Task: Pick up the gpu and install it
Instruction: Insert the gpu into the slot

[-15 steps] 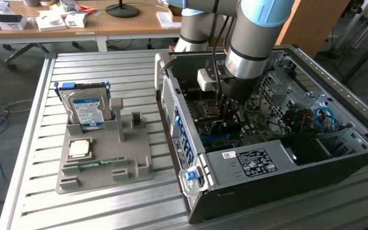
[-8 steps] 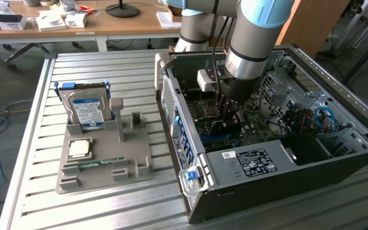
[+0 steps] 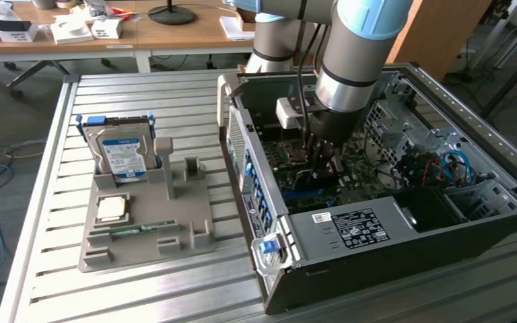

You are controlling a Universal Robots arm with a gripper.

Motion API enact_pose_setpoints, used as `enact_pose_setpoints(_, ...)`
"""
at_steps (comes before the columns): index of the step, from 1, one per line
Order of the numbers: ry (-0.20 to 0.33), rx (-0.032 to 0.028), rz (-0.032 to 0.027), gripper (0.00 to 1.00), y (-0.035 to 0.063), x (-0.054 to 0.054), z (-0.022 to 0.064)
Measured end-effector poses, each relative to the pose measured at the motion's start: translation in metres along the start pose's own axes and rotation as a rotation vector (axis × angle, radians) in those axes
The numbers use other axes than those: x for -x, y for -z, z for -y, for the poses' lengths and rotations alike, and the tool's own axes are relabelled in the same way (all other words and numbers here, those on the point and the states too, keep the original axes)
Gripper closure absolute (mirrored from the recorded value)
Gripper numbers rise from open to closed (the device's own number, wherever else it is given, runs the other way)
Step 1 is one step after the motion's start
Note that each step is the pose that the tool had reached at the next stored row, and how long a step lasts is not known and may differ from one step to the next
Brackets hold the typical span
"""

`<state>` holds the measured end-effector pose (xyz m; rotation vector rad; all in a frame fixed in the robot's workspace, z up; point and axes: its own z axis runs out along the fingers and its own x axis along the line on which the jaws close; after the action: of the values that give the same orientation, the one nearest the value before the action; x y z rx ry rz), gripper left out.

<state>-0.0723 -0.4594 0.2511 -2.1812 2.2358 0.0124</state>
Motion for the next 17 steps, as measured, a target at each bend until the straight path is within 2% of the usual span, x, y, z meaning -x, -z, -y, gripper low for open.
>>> enact_pose_setpoints(17, 0.000, 0.0000, 0.0001, 0.74, -0.0011, 0.0000, -0.0007)
